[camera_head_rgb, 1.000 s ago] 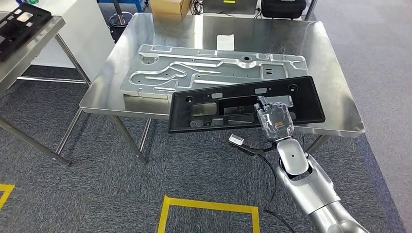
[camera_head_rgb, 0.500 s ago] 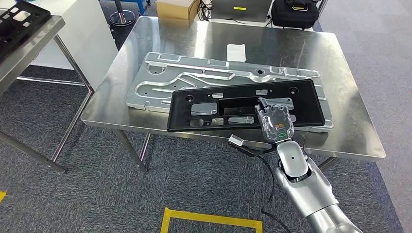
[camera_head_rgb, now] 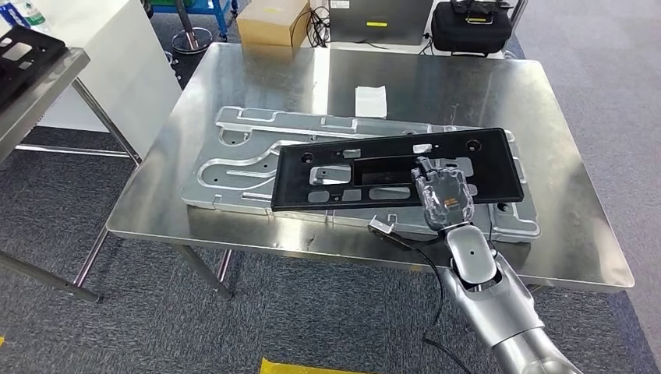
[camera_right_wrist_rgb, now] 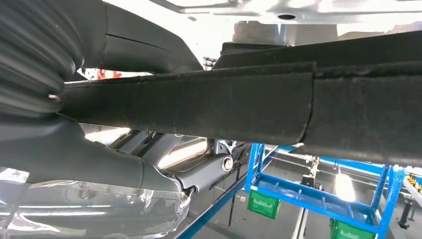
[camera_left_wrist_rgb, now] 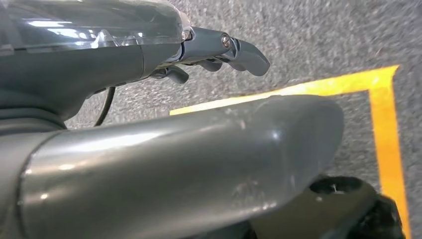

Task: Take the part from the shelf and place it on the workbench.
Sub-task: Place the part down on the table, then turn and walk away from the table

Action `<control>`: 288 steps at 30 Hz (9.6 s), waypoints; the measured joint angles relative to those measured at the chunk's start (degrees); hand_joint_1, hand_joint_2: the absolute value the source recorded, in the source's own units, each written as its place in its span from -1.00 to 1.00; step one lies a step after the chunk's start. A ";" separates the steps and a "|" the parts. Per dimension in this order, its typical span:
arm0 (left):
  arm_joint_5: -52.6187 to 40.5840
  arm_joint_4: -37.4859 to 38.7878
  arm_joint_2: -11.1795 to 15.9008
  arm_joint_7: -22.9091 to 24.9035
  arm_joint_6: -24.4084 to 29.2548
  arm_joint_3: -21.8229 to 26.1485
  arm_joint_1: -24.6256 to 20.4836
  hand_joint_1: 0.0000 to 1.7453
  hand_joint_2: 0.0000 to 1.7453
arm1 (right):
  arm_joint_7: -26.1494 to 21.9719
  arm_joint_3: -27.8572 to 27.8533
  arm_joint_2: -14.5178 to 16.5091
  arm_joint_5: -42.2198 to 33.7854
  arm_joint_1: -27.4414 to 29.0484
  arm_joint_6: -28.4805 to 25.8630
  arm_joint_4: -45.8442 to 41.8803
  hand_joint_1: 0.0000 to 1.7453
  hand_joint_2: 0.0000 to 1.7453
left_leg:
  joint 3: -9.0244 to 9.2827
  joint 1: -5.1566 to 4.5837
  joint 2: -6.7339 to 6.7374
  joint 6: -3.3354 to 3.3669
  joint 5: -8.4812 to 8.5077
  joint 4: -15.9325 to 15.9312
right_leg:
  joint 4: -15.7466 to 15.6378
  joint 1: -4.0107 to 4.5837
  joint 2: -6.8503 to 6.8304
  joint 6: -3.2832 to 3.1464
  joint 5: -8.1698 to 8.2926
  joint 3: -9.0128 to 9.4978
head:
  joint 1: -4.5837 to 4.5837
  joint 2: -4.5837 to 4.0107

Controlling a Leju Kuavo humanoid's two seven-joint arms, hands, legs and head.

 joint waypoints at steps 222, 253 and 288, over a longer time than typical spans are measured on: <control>6.61 -0.08 -1.30 -4.62 2.16 17.02 2.03 -1.00 -1.00 | -9.76 -84.53 20.04 -33.97 23.74 14.19 57.64 -1.00 -1.00 | 8.14 0.07 1.84 1.82 5.45 -13.14 | 0.18 -0.71 -6.22 3.55 -3.29 2.75 | -0.87 0.01; 5.99 -0.09 -1.56 -4.58 2.22 17.00 1.90 -1.00 -1.00 | -7.94 -84.28 19.39 -33.29 23.62 16.49 57.94 -1.00 -1.00 | 8.27 -0.26 2.38 1.90 5.51 -13.50 | 0.01 0.02 -6.36 2.60 -3.20 2.66 | -1.25 0.00; 6.00 -0.09 -1.74 -4.30 2.08 17.03 1.78 -1.00 -1.00 | -7.77 -84.01 18.97 -32.87 23.60 17.25 58.05 -1.00 -1.00 | 8.35 0.24 1.15 2.29 6.39 -14.30 | 3.57 -0.31 -2.98 2.75 -6.69 1.78 | -0.84 0.01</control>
